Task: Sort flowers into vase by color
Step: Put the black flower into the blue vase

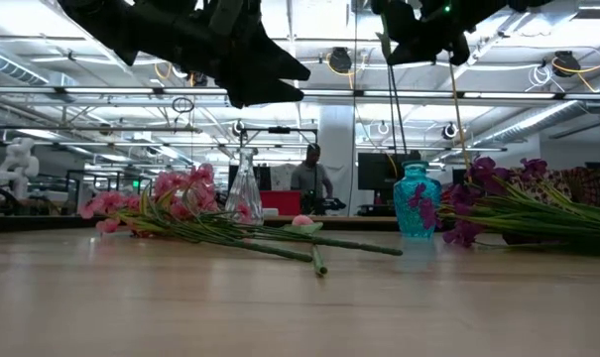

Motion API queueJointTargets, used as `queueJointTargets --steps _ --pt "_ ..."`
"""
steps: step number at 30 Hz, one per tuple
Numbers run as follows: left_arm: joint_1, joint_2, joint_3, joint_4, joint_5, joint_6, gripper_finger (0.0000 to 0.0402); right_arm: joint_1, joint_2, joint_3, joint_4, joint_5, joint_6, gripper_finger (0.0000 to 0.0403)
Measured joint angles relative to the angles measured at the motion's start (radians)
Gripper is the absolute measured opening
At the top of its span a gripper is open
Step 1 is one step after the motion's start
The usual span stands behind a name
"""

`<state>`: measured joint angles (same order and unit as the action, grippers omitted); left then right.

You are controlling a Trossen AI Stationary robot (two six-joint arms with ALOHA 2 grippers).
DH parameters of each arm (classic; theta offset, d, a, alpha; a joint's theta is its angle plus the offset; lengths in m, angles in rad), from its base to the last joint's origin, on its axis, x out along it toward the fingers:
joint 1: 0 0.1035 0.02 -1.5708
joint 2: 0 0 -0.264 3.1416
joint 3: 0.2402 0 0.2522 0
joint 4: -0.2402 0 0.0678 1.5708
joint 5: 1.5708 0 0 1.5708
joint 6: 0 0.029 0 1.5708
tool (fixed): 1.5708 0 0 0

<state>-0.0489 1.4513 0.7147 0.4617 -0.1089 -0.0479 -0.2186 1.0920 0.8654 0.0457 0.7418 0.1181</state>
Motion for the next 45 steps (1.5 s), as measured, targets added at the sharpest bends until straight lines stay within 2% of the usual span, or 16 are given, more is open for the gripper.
queueJointTargets --steps 9,22,25,36,40,45 --pt "-0.034 0.0 -0.001 -0.008 -0.015 -0.026 0.0302 -0.052 0.017 -0.001 -0.082 -0.008 0.025 0.0" --pt "-0.045 0.0 -0.001 -0.008 -0.057 -0.053 0.0302 -0.055 0.133 -0.001 -0.115 0.038 0.137 0.0" --pt "-0.045 0.0 -0.002 -0.008 -0.057 -0.053 0.0302 -0.055 0.143 -0.001 -0.153 0.074 0.172 0.0" --pt "-0.045 0.0 -0.002 -0.011 -0.057 -0.053 0.0302 -0.055 0.147 -0.002 -0.231 0.069 0.269 0.0001" --pt "-0.045 0.0 -0.002 -0.02 -0.057 -0.053 0.0302 -0.055 0.147 -0.002 -0.292 0.065 0.326 0.0013" --pt "-0.045 0.0 -0.002 -0.028 -0.102 -0.079 0.0302 -0.055 0.147 -0.002 -0.367 0.064 0.397 0.0048"
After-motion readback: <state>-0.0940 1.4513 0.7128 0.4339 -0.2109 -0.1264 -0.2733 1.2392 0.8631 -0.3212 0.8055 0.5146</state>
